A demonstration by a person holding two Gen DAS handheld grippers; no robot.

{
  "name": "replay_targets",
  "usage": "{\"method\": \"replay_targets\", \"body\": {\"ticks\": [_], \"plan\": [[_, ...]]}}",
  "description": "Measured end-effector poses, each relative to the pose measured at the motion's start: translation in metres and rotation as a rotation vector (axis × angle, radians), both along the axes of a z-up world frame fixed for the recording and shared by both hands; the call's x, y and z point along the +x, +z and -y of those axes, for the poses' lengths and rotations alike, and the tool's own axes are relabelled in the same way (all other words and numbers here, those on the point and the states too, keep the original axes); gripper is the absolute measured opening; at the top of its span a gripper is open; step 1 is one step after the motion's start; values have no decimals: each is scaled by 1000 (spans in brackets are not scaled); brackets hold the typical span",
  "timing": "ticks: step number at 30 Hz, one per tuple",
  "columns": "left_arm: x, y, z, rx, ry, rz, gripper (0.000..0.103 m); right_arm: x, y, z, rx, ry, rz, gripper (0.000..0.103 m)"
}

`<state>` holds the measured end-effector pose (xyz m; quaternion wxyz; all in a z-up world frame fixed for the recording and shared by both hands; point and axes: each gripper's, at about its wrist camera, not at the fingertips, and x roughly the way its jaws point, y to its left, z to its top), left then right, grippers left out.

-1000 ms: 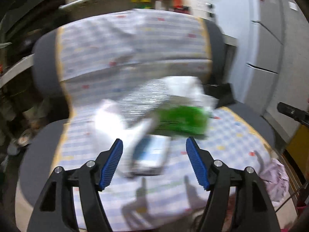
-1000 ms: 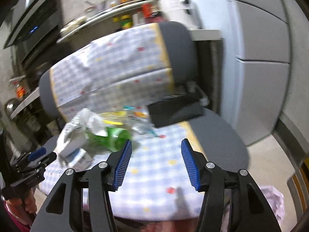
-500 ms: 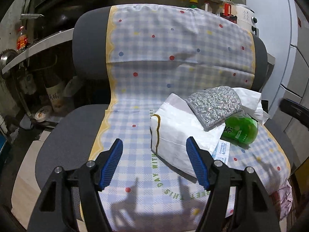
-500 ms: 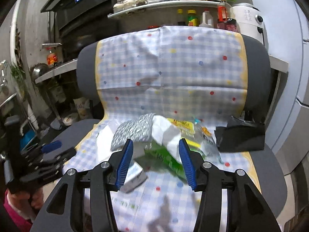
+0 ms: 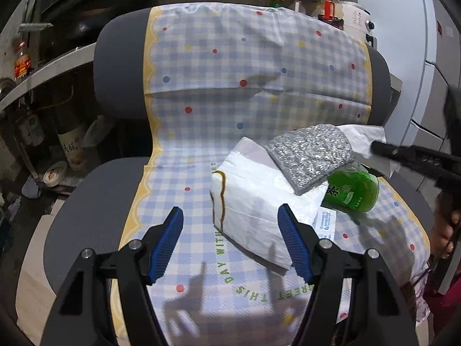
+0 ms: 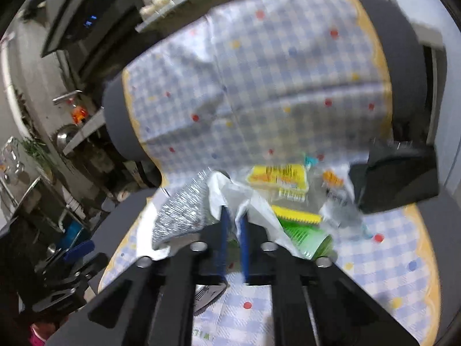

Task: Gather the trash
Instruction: 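Grasp the silver scrubber with the left gripper while the right grasps a tissue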

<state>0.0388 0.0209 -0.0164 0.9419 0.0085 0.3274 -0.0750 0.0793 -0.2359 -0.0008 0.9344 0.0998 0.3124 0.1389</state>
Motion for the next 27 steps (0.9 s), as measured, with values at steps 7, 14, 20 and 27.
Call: {"method": "replay_targets", "body": {"ticks": [7,14,20,27], "plan": [[1,11,24,-4,-59,26,66,-57,42,25,-67,-91,151,1],[21,19,59,-14,-130,20,66,-103,55,66,-114,-215,204,1],[60,15,83,-73,-190,-46,66,-112,44,86,-107,-238,175,1],[95,-5,84,-155,-197,-168,61,-111,37,95,-93,-234,159,1]]}}
